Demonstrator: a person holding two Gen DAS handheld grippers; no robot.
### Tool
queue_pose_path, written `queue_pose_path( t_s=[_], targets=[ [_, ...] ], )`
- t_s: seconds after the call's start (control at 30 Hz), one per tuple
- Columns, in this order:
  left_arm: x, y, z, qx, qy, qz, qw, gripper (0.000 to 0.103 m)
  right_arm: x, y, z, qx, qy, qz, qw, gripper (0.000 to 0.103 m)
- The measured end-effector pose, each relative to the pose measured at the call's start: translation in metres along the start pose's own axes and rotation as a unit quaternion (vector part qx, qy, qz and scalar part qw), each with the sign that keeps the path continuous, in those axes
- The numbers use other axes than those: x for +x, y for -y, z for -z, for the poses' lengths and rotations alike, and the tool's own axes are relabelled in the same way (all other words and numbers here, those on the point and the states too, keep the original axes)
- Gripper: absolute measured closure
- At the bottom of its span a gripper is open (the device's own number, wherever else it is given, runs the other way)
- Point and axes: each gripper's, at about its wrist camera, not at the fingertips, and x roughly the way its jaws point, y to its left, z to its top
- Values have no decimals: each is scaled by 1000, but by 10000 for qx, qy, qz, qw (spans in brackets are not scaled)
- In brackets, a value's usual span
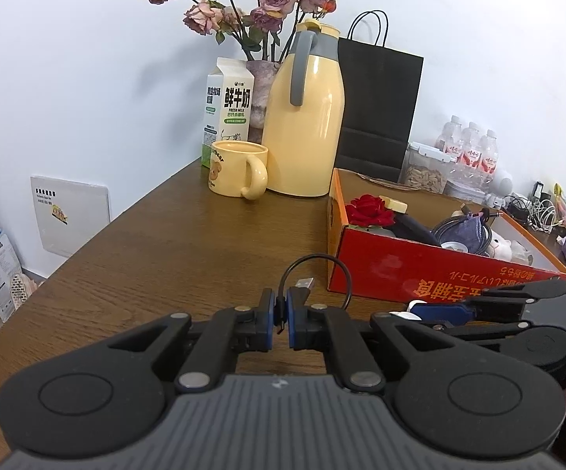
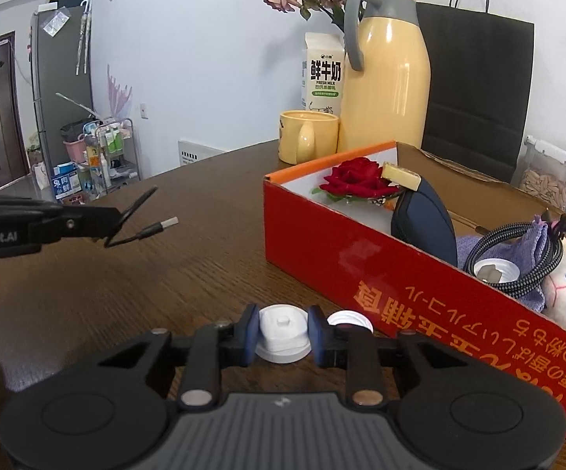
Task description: Organize objects
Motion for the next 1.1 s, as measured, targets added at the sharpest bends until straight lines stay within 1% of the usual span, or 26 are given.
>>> queue_pose_path(
  t_s=[0.23,0.37,0.5,0.77,1.1],
  targets=[
    [1,4,0,64,-9,31,10000,96,-13,3,3,193,236,-27,9995,78],
    [2,9,1,104,-27,66,9999,96,-19,5,4,254,289,-37,9993,78],
    [3,17,2,186,-76,165,9997,96,-22,4,8,228,219,-78,9995,78],
    [13,47,13,507,-332,455,9971,96,-30,6,20,224,64,-52,9997,78],
    [29,80,16,820,-546,684,9928,96,-41,14,29,410,75,-59,9991,78]
  ],
)
